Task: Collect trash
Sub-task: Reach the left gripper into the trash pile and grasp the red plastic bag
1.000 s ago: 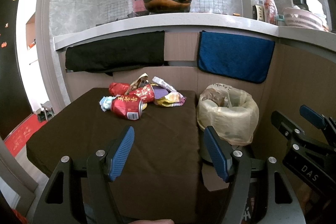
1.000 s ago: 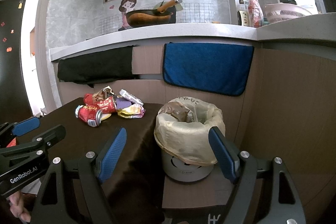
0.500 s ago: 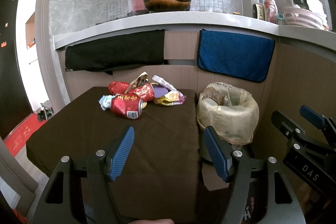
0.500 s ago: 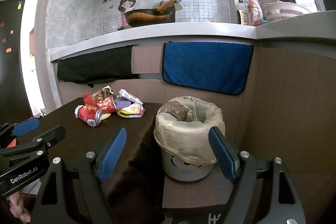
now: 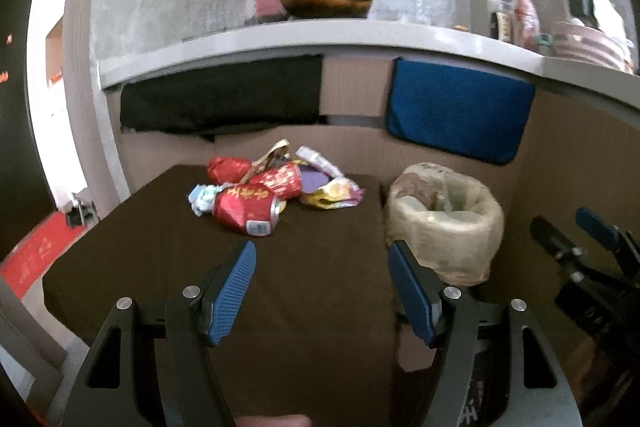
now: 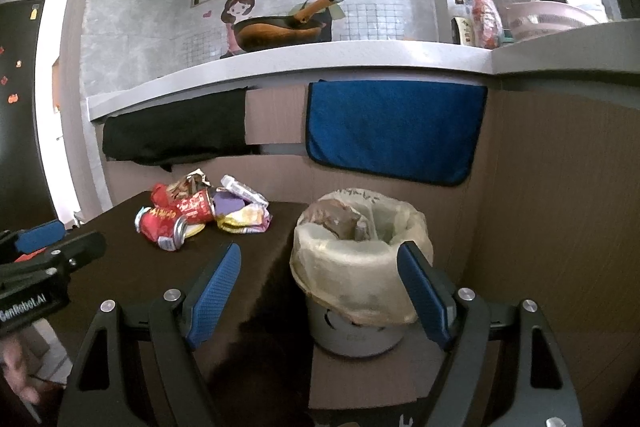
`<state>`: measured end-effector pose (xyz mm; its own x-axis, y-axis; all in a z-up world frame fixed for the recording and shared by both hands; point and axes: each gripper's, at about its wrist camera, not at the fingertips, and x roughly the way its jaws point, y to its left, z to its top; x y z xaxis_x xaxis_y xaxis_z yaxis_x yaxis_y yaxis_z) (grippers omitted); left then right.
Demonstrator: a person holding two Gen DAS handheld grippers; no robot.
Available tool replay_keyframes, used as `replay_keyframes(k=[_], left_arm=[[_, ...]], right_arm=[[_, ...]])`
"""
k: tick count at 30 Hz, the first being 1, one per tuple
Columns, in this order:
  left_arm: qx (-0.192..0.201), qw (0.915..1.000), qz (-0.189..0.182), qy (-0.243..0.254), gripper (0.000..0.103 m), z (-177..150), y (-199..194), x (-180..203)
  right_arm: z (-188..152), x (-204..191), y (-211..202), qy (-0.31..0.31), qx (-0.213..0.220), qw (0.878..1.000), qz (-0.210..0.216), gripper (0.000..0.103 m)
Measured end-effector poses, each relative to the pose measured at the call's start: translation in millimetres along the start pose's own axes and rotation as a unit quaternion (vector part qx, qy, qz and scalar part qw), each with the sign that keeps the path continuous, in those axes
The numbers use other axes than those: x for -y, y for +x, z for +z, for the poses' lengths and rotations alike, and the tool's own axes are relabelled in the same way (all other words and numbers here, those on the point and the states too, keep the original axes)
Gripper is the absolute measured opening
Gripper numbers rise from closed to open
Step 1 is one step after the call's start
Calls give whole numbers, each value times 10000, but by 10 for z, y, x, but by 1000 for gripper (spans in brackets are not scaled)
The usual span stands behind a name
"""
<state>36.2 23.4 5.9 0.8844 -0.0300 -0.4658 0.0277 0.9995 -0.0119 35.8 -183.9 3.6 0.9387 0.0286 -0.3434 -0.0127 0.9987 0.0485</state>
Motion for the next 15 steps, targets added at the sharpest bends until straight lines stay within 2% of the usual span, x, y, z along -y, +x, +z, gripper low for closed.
replay_keyframes(k=[3,7,12,15], left_arm=[[-194,9995,33,-266,61,101,277,-353],[-298,9970,147,-704,59,152,651,-803],[-565,9915,-233,-1147,59,217,1244,-1247],[-765,9875,-285,-1350,59,314,1664,-1468]], right_arm=[[110,-45,207,22,-42,9999,151,78],[220,-186,585,-127,-187,9992,330,78],[258,-402,1123,-405,-474,9968,492,78],[257,-454,1439,-378,-627,9957,573,78]])
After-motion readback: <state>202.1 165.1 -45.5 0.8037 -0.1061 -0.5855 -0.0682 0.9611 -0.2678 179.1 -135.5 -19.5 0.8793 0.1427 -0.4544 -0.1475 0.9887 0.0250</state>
